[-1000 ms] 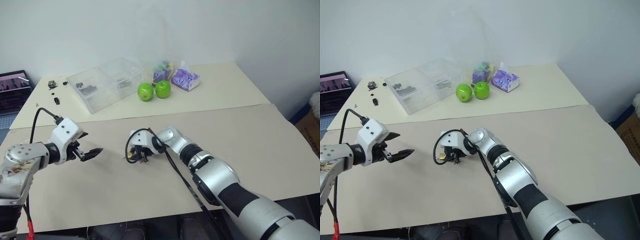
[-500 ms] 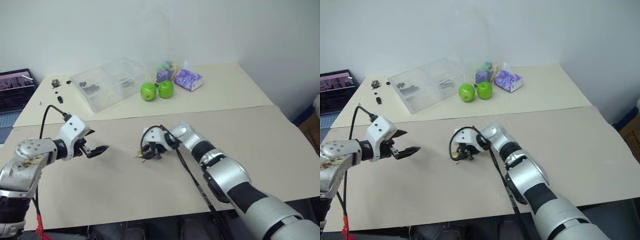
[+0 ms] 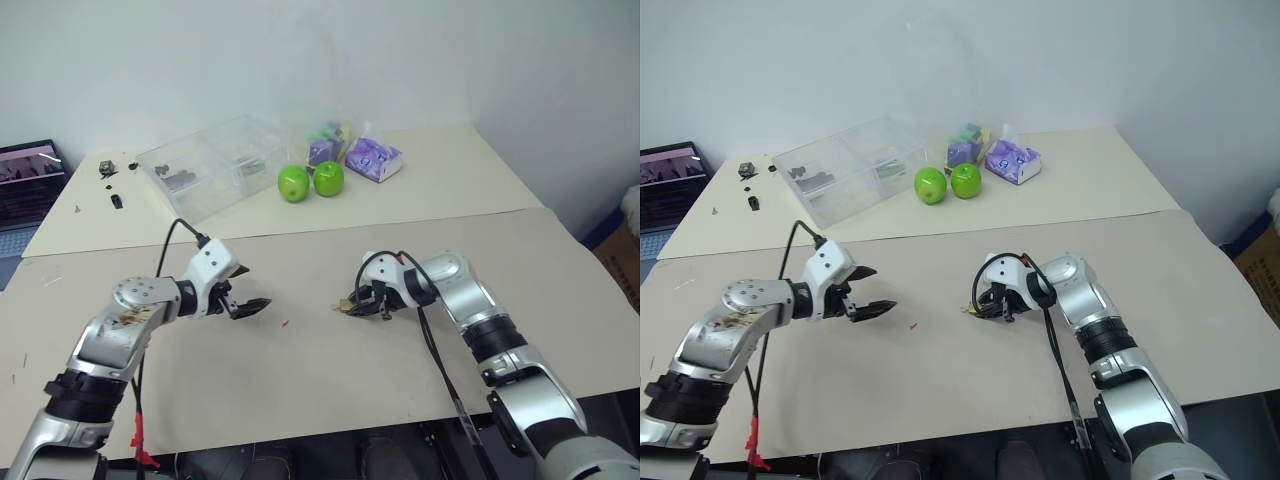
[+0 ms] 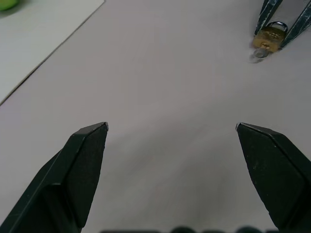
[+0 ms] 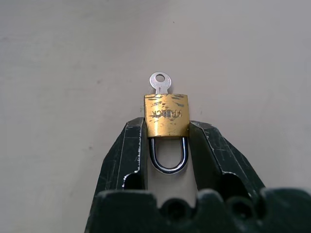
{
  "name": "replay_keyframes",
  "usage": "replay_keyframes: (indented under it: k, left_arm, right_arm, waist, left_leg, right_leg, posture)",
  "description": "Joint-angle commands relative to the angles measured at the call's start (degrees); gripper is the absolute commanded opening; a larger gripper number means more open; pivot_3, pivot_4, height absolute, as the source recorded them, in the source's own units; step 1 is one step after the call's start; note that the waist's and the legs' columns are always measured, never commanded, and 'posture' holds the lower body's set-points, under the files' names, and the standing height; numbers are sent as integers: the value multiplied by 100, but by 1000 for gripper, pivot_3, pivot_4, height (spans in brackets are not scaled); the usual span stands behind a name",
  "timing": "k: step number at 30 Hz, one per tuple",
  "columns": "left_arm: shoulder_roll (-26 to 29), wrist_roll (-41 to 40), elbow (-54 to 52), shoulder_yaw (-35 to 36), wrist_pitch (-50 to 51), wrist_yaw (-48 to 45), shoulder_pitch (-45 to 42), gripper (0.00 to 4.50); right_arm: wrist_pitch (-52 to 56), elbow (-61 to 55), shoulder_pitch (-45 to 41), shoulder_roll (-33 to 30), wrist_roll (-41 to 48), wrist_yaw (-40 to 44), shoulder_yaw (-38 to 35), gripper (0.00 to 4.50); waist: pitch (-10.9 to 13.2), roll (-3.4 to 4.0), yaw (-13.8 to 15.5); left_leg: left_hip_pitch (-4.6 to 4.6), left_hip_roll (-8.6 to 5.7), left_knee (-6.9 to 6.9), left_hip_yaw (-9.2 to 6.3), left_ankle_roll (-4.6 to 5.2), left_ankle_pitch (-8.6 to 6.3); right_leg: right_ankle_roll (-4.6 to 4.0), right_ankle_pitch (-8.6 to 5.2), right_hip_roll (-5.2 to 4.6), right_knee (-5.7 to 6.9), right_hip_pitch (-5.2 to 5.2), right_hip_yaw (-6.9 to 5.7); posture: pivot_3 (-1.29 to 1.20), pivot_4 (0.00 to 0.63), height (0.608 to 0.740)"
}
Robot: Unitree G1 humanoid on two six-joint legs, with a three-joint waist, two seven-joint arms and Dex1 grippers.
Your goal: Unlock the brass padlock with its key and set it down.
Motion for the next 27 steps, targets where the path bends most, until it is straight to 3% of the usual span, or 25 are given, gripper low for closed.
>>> replay_keyframes:
  k: [1, 16, 21, 22, 24, 25, 27]
  left_arm:
    - [-275, -283, -139, 14, 438, 24, -282, 4500]
    - [-1326, -2417, -454, 1469, 3680, 1009, -1262, 4500]
    - [-1435, -2659, -309, 1683, 4136, 1268, -1239, 4500]
    - [-1457, -2703, -324, 1703, 4179, 1294, -1239, 3983]
    - [-1506, -2762, -313, 1728, 4207, 1348, -1261, 3413]
    - [-1500, -2780, -314, 1703, 4210, 1339, -1273, 3333]
    - [-1508, -2819, -313, 1682, 4243, 1359, -1295, 2628]
  right_arm:
    - [517, -966, -14, -221, 201, -185, -167, 912]
    - [1098, -2267, -119, -814, 587, -440, -111, 912]
    - [1184, -2462, -237, -887, 677, -490, -105, 912]
    - [1194, -2481, -247, -898, 685, -497, -109, 912]
    - [1218, -2508, -279, -917, 721, -523, -125, 912]
    - [1227, -2533, -292, -936, 729, -536, -133, 912]
    - [1278, -2587, -307, -971, 769, -562, -150, 912]
  waist:
    - [0, -1, 27]
    - [0, -10, 83]
    - [0, -11, 80]
    - [1, -11, 85]
    - [1, -11, 98]
    - [1, -12, 106]
    - [1, -12, 118]
  left_leg:
    - [1, 1, 2, 7, 1, 0]
    - [-2, 0, 12, 30, 6, -4]
    - [1, 2, 13, 33, 6, -4]
    - [2, 2, 13, 33, 6, -4]
    - [2, 3, 12, 32, 5, -3]
    - [2, 2, 12, 32, 5, -3]
    - [-1, -1, 12, 34, 4, -3]
  right_leg:
    - [0, 0, 1, -1, 0, 1]
    - [2, 0, -8, -10, 3, 1]
    - [1, 0, -7, -9, 3, 3]
    - [1, 0, -6, -9, 3, 3]
    - [1, 0, -7, -9, 3, 2]
    - [1, 0, -8, -10, 3, 2]
    - [1, 0, -12, -13, 3, 4]
  posture:
    - [0, 150, 740]
    - [0, 150, 740]
    - [0, 150, 740]
    - [0, 150, 740]
    - [0, 150, 740]
    - [0, 150, 740]
    - [0, 150, 740]
